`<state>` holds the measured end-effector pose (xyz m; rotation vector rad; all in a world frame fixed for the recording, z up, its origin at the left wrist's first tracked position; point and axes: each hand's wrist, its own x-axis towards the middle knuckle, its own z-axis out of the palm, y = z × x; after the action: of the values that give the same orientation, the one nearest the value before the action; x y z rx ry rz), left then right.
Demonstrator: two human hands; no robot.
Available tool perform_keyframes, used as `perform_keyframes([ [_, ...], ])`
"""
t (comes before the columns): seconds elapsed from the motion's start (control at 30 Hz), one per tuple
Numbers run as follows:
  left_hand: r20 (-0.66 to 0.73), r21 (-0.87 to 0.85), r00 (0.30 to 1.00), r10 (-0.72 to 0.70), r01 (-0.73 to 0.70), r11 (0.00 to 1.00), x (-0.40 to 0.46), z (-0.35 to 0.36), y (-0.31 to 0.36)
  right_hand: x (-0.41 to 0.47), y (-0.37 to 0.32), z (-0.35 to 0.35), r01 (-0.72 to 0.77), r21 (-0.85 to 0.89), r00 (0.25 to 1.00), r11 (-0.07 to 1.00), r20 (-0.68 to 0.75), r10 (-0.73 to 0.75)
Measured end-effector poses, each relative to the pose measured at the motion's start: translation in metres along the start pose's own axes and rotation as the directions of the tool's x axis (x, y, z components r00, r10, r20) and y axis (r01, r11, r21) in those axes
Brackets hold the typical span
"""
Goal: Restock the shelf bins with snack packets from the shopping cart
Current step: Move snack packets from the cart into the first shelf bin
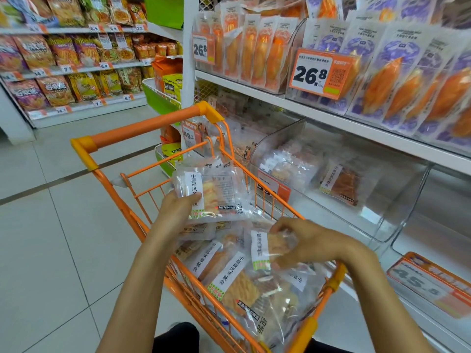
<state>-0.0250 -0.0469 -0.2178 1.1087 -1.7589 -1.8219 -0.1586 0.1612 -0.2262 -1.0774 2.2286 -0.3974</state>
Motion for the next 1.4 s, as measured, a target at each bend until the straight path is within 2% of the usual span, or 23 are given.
perform_keyframes([
  [0.13, 0.027, 0.014, 0.999, -0.036, 0.036, 0.999, 0.0, 0.001, -0.002, -0.015, -0.006, -0.023, 0.253, 0.321, 0.958, 0.912, -0.216, -0.19],
  [0.3, 0.058, -0.016, 0.994, -0.088, 0.089, 0.996, -0.001, 0.0, 0.001, -0.01, -0.019, -0.019, 0.233, 0.248, 0.971, 0.94, -0.107, -0.212],
  [0.4, 0.049, -0.035, 0.994, -0.1, 0.102, 0.994, 0.002, 0.001, 0.003, -0.022, -0.022, -0.03, 0.305, 0.447, 0.952, 0.841, -0.177, -0.251],
  [0.47, 0.026, 0.003, 0.995, -0.093, 0.093, 0.996, 0.008, 0.003, 0.001, -0.024, -0.025, -0.037, 0.399, 0.554, 0.905, 0.731, -0.364, -0.219],
  [0.53, 0.024, 0.04, 0.996, -0.09, 0.089, 0.995, 0.013, 0.008, 0.001, -0.01, -0.03, -0.033, 0.456, 0.546, 0.839, 0.703, -0.527, -0.134],
  [0.6, 0.033, 0.04, 0.994, -0.102, 0.1, 0.994, 0.01, 0.015, 0.002, 0.012, -0.036, -0.018, 0.451, 0.537, 0.807, 0.713, -0.587, -0.069],
  [0.67, 0.101, -0.039, 0.991, -0.09, 0.094, 0.995, 0.005, 0.016, -0.001, 0.032, -0.04, -0.002, 0.455, 0.571, 0.794, 0.683, -0.608, -0.02],
  [0.73, 0.144, -0.078, 0.99, -0.004, 0.015, 0.997, -0.001, 0.019, -0.005, 0.046, -0.043, 0.006, 0.463, 0.597, 0.773, 0.656, -0.634, 0.032],
  [0.8, 0.176, -0.033, 0.984, 0.028, -0.022, 0.999, 0.001, 0.031, -0.005, 0.054, -0.045, 0.011, 0.466, 0.644, 0.764, 0.607, -0.639, 0.09],
  [0.9, 0.201, 0.144, 0.978, 0.058, -0.088, 0.986, 0.001, 0.034, -0.014, 0.061, -0.047, 0.014, 0.463, 0.729, 0.752, 0.505, -0.624, 0.211],
  [0.97, 0.213, 0.162, 0.973, 0.094, -0.13, 0.978, 0.004, 0.035, -0.019, 0.062, -0.051, 0.016, 0.468, 0.741, 0.747, 0.481, -0.623, 0.233],
  [1.07, 0.213, 0.043, 0.97, 0.116, -0.128, 0.991, 0.002, 0.035, -0.016, 0.056, -0.055, 0.013, 0.471, 0.719, 0.729, 0.511, -0.643, 0.233],
  [1.13, 0.199, -0.004, 0.97, 0.136, -0.138, 0.99, 0.003, 0.03, -0.014, 0.05, -0.049, 0.007, 0.378, 0.682, 0.731, 0.626, -0.635, 0.251],
  [1.2, 0.179, -0.022, 0.959, 0.219, -0.219, 0.975, 0.002, 0.026, -0.01, 0.04, -0.04, 0.002, 0.249, 0.704, 0.817, 0.665, -0.521, 0.246],
  [1.3, 0.255, -0.061, 0.934, 0.25, -0.242, 0.968, 0.0, 0.031, -0.004, 0.025, -0.027, -0.001, 0.133, 0.833, 0.95, 0.538, -0.262, 0.17],
  [1.33, 0.296, -0.073, 0.919, 0.261, -0.251, 0.965, -0.003, 0.037, 0.0, 0.021, -0.023, -0.001, 0.118, 0.865, 0.967, 0.487, -0.211, 0.14],
  [1.4, 0.388, -0.032, 0.874, 0.291, -0.303, 0.952, -0.001, 0.053, 0.01, 0.013, -0.011, -0.007, 0.171, 0.88, 0.96, 0.443, -0.25, 0.127],
])
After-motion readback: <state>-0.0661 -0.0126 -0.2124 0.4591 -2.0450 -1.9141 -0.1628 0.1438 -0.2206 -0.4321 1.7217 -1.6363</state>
